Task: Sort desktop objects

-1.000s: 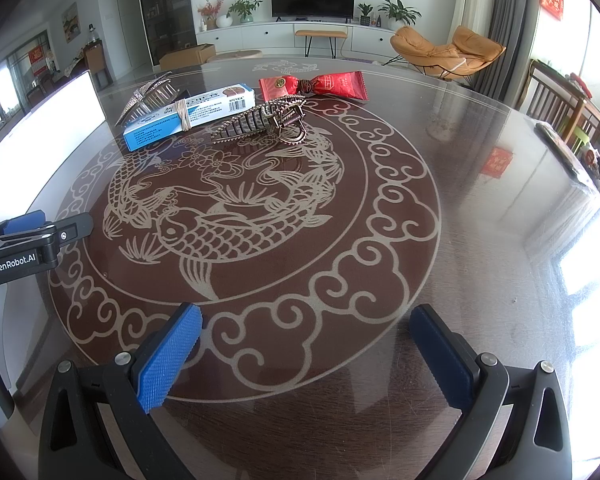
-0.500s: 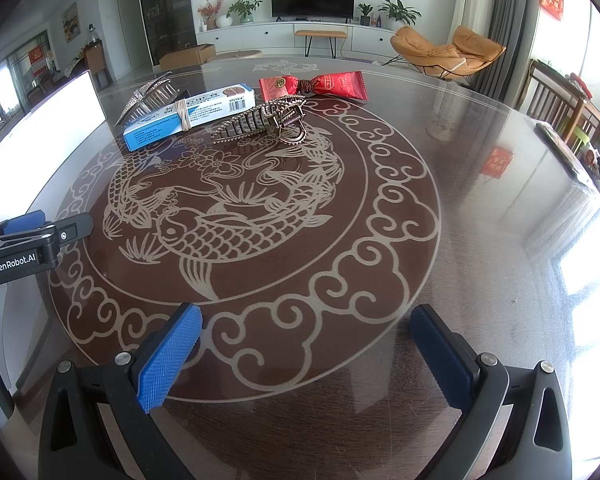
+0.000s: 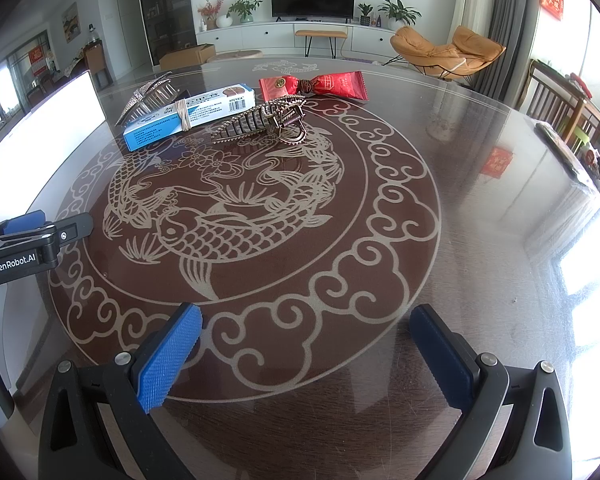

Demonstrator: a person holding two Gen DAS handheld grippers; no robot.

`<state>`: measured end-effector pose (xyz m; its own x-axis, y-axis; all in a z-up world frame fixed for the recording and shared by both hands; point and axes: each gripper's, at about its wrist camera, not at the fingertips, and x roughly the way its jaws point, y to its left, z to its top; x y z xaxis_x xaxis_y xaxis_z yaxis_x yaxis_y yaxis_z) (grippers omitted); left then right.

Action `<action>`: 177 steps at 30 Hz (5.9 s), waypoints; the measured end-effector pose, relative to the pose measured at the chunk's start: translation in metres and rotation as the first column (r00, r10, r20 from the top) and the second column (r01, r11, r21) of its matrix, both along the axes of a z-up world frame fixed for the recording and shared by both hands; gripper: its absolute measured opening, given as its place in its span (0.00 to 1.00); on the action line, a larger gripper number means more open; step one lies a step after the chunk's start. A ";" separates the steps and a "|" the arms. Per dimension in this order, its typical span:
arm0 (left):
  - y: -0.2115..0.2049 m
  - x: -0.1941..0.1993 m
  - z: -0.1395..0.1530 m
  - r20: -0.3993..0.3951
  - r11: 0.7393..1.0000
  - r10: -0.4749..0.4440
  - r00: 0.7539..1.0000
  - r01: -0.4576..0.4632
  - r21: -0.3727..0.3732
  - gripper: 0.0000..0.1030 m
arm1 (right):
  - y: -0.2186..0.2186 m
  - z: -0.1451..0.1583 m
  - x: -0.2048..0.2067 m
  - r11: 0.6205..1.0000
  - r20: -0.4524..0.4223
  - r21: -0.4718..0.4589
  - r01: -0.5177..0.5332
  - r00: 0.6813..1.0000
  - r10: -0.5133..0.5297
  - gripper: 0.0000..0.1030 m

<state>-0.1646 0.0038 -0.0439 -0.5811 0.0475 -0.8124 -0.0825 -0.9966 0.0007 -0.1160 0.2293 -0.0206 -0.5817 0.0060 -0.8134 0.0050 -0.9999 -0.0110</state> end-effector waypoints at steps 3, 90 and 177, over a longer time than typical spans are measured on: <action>0.000 0.000 0.000 0.000 1.000 0.000 1.000 0.000 0.000 1.00 | 0.000 0.000 0.000 1.000 0.000 0.000 0.000 1.000 0.000 1.00; 0.050 -0.076 0.005 0.009 0.980 -0.188 0.982 0.188 -0.058 1.00 | 0.069 0.008 0.002 0.988 -0.056 -0.125 -0.089 0.995 0.082 0.80; -0.049 0.106 0.031 -0.075 0.990 -0.073 0.994 0.081 0.113 0.43 | 0.068 0.031 0.032 0.991 -0.030 -0.125 -0.051 0.998 0.048 0.69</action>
<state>-0.0581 -0.0452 -0.0129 -0.6281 0.1853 -0.7557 -0.1626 -0.9810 -0.1054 -0.0840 0.2974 0.0101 -0.6002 -0.1242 -0.7901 0.0558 -0.9920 0.1135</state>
